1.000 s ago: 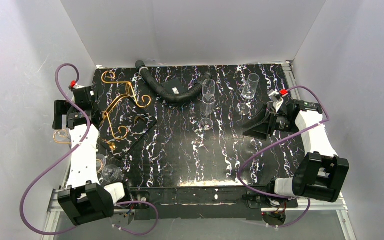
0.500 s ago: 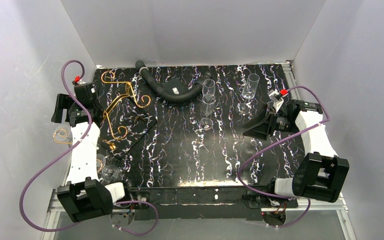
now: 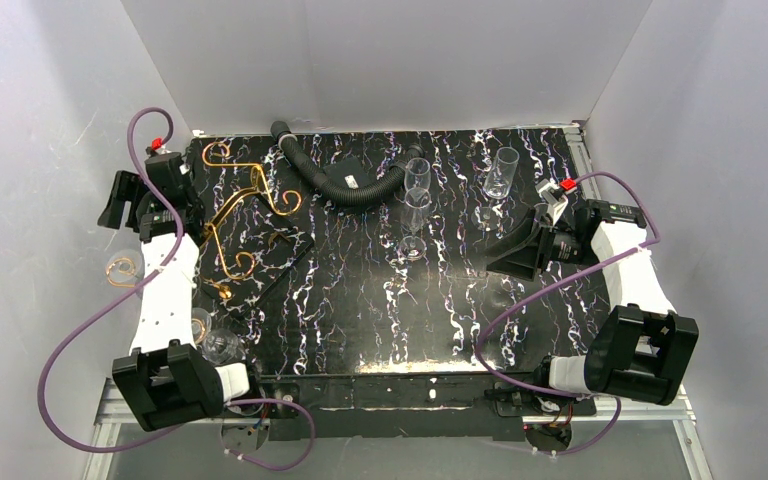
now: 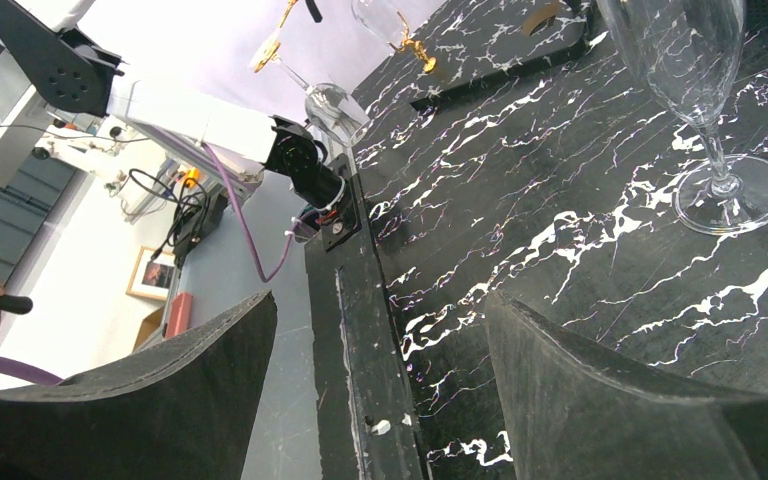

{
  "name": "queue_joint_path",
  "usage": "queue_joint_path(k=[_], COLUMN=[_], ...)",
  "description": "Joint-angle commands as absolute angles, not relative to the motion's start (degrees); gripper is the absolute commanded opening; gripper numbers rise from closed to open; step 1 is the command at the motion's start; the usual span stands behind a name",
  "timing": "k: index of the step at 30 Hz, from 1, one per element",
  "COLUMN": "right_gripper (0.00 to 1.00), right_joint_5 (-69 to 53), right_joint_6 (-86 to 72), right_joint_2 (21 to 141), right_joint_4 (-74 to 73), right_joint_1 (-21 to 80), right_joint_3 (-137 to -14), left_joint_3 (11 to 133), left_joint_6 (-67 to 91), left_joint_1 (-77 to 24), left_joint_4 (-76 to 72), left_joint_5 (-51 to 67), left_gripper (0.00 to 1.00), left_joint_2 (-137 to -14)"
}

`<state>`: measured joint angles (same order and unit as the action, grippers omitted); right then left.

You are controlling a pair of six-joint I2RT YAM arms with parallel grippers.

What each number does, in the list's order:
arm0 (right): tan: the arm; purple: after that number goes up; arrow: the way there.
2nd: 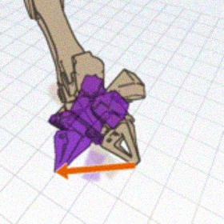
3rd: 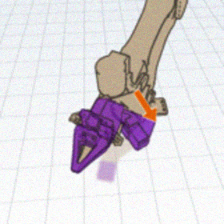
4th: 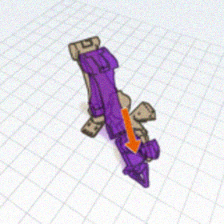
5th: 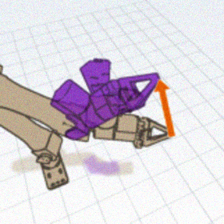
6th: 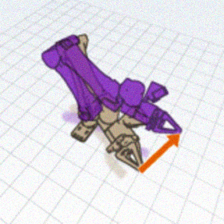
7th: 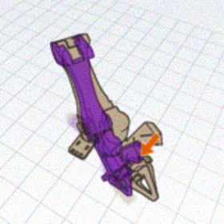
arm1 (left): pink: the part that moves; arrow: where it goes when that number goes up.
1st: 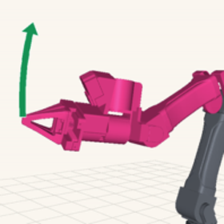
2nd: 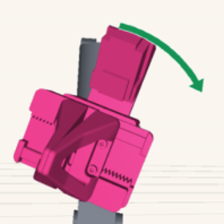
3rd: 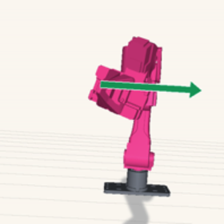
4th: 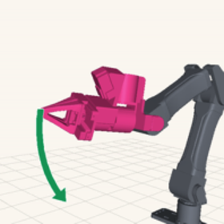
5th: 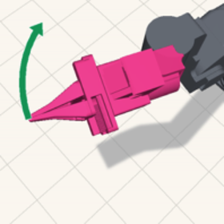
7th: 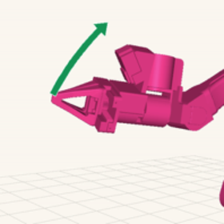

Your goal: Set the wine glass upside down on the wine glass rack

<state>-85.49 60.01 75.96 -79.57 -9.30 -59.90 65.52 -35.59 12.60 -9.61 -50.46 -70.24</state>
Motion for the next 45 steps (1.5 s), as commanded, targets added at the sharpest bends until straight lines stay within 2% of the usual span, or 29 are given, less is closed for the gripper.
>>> queue_joint_path(k=[1,8,18,21,23,25,26,33,36,39,45], right_gripper=[0.84,0.84,0.84,0.84,0.84,0.84,0.84,0.83,0.83,0.82,0.82], right_joint_5=[-86.79,-86.84,-86.66,-86.62,-86.53,-86.38,-86.27,-85.84,-84.8,-82.91,-73.37], right_joint_6=[60.91,60.91,60.94,61.06,61.08,61.09,61.44,62.04,63.53,69.79,59.93], right_joint_2=[74.87,75.22,75.32,75.4,75.31,75.11,75.01,74.28,74.52,75.92,71.5], right_joint_4=[-80.51,-80.51,-80.53,-80.51,-80.51,-80.52,-80.63,-81.04,-83.0,-91.22,-89.21], right_joint_1=[-9.58,-9.61,-9.65,-9.67,-9.67,-9.67,-9.69,-9.67,-9.61,-9.58,-8.98], right_joint_3=[-61.99,-62.06,-62.08,-62.05,-62.06,-62.05,-62.09,-62.45,-63.46,-67.82,-76.26], left_joint_3=[68.63,70.52,77.83,80.29,82.15,84.41,85.68,95.21,96.09,95.79,95.16], left_joint_6=[-37.9,-34.75,-25.51,-21.82,-17.83,-12.18,-9.82,8.72,16.15,24.88,38.24], left_joint_1=[12.47,12.4,11.87,11.77,11.69,11.77,11.75,11.77,11.69,11.68,9.31], left_joint_4=[-11.83,-6.95,8.34,13.22,18.61,24.42,27.66,41.32,42.21,42.2,40.34], left_joint_5=[-53.8,-52.73,-47.1,-44.52,-41.74,-36.58,-32.75,-10.16,-1.13,9.15,29.55], left_gripper=[0.68,0.69,0.72,0.78,0.86,0.97,0.98,0.98,0.98,0.98,0.98], left_joint_2=[-70.6,-67.69,-63.49,-62.25,-60.71,-59.1,-58.22,-54.05,-52.02,-50.3,-50.64])
